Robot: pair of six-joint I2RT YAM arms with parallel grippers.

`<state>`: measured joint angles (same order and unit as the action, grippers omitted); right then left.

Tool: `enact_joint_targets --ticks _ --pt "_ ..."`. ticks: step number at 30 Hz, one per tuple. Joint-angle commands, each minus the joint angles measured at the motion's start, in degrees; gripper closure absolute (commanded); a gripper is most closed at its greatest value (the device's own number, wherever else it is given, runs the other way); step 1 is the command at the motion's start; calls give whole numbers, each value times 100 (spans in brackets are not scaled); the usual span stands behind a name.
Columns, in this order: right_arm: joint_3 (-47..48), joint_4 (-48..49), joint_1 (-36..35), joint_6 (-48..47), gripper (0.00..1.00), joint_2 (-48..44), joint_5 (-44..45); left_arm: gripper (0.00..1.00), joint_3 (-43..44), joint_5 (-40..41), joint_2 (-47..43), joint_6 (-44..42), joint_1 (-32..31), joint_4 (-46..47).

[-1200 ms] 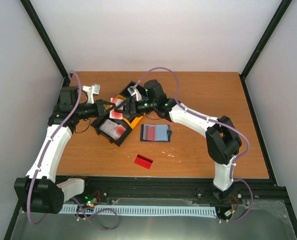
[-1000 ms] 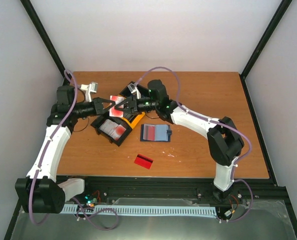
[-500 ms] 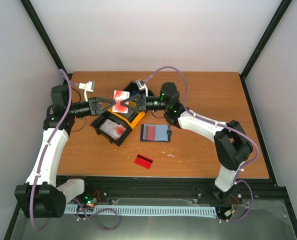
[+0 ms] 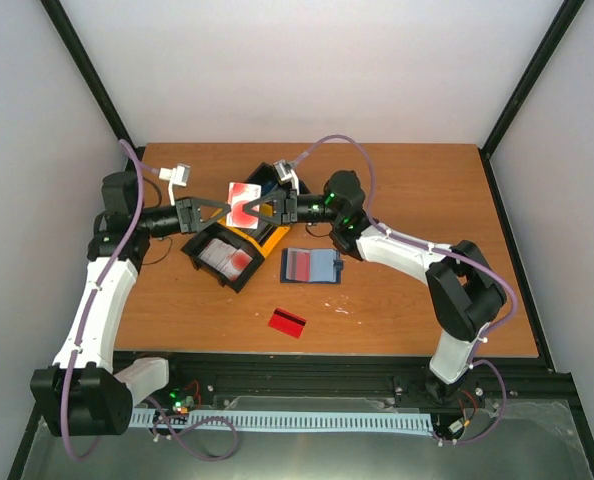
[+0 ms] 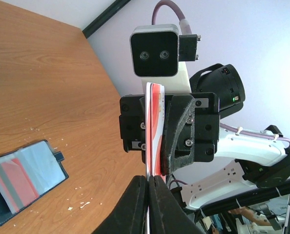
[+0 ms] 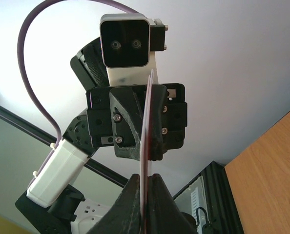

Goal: Put the credit cards into the card holder
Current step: Pick up the credit card from the storage box.

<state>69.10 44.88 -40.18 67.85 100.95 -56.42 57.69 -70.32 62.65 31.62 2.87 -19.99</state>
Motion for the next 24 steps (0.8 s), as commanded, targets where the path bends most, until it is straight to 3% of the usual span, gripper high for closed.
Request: enact_joint_targets --ticks 1,17,24 --pt "-99 736 11 182 97 -263 -202 96 -154 -113 6 29 90 224" --pt "-237 2310 10 1067 97 -233 -697 90 -482 -778 33 314 90 763" --pt "-239 2053 -1 867 97 -315 -731 84 -515 -748 55 383 56 814"
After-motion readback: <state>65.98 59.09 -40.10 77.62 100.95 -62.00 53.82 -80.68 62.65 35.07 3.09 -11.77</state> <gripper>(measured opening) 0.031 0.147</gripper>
